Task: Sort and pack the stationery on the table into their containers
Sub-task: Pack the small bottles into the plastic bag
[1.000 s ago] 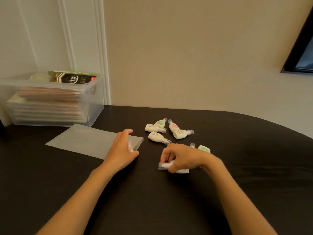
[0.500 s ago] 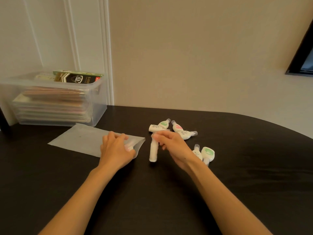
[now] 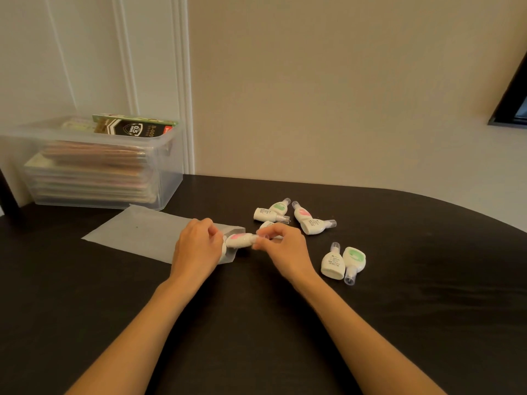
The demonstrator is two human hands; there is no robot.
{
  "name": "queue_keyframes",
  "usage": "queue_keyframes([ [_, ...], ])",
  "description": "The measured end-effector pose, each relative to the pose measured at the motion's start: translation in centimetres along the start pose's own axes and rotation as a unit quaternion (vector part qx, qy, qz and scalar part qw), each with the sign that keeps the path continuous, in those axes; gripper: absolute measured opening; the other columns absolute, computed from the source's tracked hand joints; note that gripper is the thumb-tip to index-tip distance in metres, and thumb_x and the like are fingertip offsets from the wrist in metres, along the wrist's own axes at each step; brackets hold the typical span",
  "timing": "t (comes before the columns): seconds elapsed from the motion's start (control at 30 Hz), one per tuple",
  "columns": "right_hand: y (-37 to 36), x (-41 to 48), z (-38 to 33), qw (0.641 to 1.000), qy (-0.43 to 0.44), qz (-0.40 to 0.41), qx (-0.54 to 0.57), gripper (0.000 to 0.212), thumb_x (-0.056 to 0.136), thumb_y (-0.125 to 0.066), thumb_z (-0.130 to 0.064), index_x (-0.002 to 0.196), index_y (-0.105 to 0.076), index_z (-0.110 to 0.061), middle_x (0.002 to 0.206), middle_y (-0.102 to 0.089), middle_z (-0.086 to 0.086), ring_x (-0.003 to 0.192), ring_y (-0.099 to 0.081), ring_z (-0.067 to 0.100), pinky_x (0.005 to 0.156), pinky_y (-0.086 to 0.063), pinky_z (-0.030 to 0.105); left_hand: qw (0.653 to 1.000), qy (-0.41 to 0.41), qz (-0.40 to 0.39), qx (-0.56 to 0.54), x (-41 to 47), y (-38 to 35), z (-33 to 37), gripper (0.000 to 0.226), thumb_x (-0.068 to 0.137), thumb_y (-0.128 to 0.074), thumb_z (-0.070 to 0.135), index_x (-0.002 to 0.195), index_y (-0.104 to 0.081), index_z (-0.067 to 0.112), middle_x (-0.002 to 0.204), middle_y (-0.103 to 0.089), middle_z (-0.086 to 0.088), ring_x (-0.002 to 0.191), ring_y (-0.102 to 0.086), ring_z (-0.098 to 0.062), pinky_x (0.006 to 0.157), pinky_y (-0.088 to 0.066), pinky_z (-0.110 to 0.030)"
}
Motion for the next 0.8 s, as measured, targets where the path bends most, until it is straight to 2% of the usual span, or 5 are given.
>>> queue_keyframes([
  [0.2,-1.8,-0.8,-0.9,0.996,0.07,0.036,-0.046,0.016,0.085,-0.065,-0.018,0.099,-0.07,-0.011,0.095,-0.066,-0.003,0.077,-0.054,-0.002,0.067,-0.04,0.004,1.0,-0.019,-0.001,-0.014,-0.1,-0.7,0.1,0.011,0.091,-0.054,0.016,0.081,-0.056,0.016,0.108,-0.053,-0.004,0.1,-0.044,-0.015,0.077,-0.035,-0.024],
  [0.37,-3.5,-0.8,-1.1,0.999,0.046,-0.027,0.001,0.02,0.088,-0.055,-0.01,0.097,-0.072,-0.006,0.093,-0.07,0.012,0.085,-0.066,0.021,0.084,-0.054,0.036,0.997,0.036,-0.022,-0.067,0.3,-0.6,-0.7,0.009,0.093,-0.048,0.015,0.088,-0.056,0.013,0.116,-0.05,-0.009,0.093,-0.043,-0.014,0.076,-0.034,-0.026],
  [0.47,-3.8,-0.8,-0.9,0.994,0.02,-0.109,0.004,0.028,0.092,-0.05,-0.005,0.113,-0.067,-0.01,0.108,-0.068,0.009,0.078,-0.063,0.007,0.078,-0.052,0.015,0.995,0.05,-0.045,-0.075,0.6,-0.9,-0.8,0.019,0.095,-0.043,0.015,0.109,-0.055,0.01,0.121,-0.049,-0.01,0.098,-0.045,-0.016,0.076,-0.036,-0.027],
  [0.6,-3.6,-0.6,-1.0,0.985,-0.004,-0.17,-0.003,0.04,0.089,-0.039,0.009,0.113,-0.067,-0.007,0.118,-0.062,0.007,0.091,-0.057,0.006,0.074,-0.05,0.013,0.994,0.042,-0.076,-0.06,0.6,-1.5,-0.9,0.035,0.092,-0.051,0.026,0.124,-0.049,0.012,0.126,-0.049,-0.008,0.108,-0.049,-0.019,0.08,-0.041,-0.028],
  [0.8,-2.3,1.1,0.2,0.994,-0.071,-0.077,0.043,0.033,0.091,-0.041,0.004,0.115,-0.061,-0.003,0.096,-0.064,0.005,0.081,-0.061,0.009,0.062,-0.051,0.014,0.991,0.005,-0.128,-0.03,0.6,-1.0,-1.2,0.047,0.085,-0.062,0.018,0.13,-0.045,0.017,0.129,-0.049,-0.002,0.115,-0.047,-0.018,0.083,-0.04,-0.024],
])
Point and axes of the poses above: each hand's wrist, its own x-axis towards the middle knuckle, its own y-axis out of the back of the hand, z = x × y, the point moved 4 cm from there along x, towards the middle knuckle
